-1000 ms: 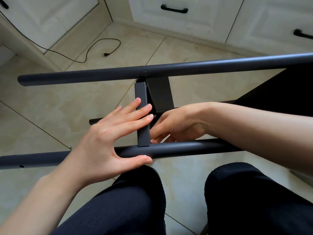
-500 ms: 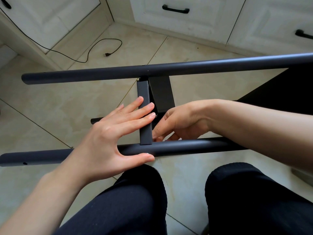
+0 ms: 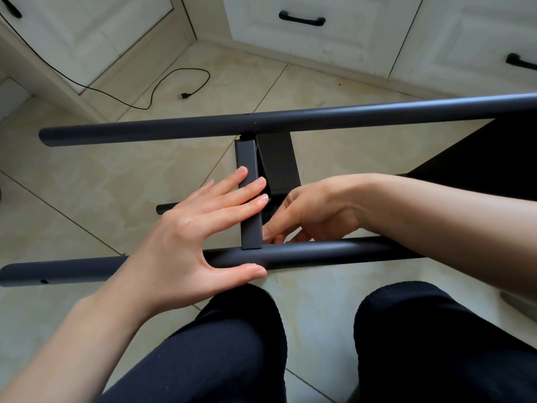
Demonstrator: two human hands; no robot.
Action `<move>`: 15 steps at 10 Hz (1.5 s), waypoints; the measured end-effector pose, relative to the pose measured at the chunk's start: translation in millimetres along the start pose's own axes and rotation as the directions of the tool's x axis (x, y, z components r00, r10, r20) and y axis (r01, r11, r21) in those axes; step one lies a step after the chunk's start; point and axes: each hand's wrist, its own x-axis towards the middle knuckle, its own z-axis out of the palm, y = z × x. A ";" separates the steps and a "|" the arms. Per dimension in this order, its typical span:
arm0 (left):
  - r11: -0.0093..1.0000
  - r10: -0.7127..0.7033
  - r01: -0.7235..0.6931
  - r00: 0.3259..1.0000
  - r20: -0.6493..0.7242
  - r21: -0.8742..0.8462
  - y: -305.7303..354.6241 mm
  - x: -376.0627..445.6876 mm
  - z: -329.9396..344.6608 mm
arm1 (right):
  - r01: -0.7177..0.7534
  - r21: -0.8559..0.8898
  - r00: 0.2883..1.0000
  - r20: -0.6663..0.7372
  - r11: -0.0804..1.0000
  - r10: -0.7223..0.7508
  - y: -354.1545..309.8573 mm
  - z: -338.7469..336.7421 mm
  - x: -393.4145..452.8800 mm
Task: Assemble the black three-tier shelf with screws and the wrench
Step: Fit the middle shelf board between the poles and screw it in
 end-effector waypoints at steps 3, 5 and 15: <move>1.000 -0.001 0.001 1.000 0.001 -0.003 -1.0 -1.1 0.7 | -0.045 -0.036 0.999 0.003 0.998 0.045 -2.8 2.8 0.7; 1.000 0.001 -0.001 1.000 0.001 -0.002 -1.0 0.5 0.2 | -0.030 -0.039 0.999 -0.021 0.999 0.029 -2.0 4.1 5.3; 1.000 -0.001 0.001 1.000 0.011 0.012 -0.1 3.7 -2.4 | -0.028 -0.056 1.000 -0.006 0.998 0.028 -5.6 -2.2 -2.1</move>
